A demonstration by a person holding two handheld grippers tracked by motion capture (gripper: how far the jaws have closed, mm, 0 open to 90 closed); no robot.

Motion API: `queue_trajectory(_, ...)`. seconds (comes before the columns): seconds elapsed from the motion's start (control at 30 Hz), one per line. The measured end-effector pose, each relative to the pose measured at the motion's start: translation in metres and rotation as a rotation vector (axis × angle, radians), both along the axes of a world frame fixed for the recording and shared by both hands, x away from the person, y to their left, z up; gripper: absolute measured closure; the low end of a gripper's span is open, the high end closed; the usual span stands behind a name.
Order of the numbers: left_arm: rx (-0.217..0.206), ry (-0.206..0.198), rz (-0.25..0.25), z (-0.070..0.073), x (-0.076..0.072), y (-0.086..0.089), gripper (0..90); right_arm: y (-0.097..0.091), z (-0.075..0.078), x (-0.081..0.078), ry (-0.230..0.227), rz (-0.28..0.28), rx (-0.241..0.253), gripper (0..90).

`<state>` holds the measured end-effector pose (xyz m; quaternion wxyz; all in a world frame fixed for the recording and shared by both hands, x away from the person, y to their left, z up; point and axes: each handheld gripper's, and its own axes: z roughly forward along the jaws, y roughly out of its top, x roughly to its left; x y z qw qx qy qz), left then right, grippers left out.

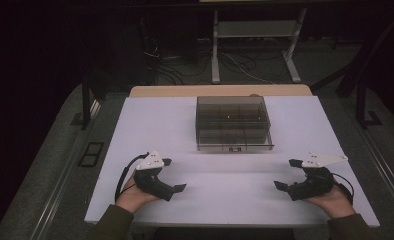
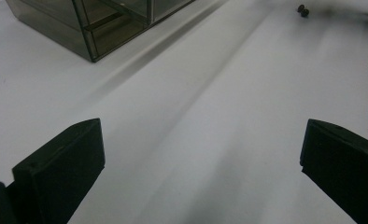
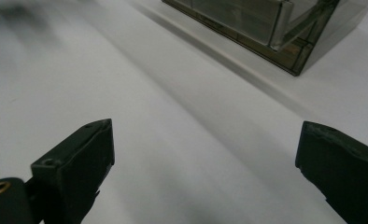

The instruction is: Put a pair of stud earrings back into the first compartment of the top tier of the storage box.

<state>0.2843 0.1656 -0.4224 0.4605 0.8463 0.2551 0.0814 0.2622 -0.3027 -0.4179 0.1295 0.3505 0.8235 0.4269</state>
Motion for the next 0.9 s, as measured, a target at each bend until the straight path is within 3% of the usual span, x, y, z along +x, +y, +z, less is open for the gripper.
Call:
queue_trajectory(0.5,-0.003,0.004,-0.008,0.0,0.0,0.0,0.0,-0.022,-0.001,0.007,0.043,-0.072,-0.035,5.8)
queue_trajectory(0.77,-0.005,0.004,-0.012,0.0,-0.001,-0.001,0.0,-0.038,-0.002,0.008,0.064,-0.07,-0.036,23.4)
queue_trajectory(0.9,-0.004,0.005,-0.013,0.0,0.0,0.0,0.0,-0.043,-0.003,0.007,0.096,-0.084,-0.041,32.8)
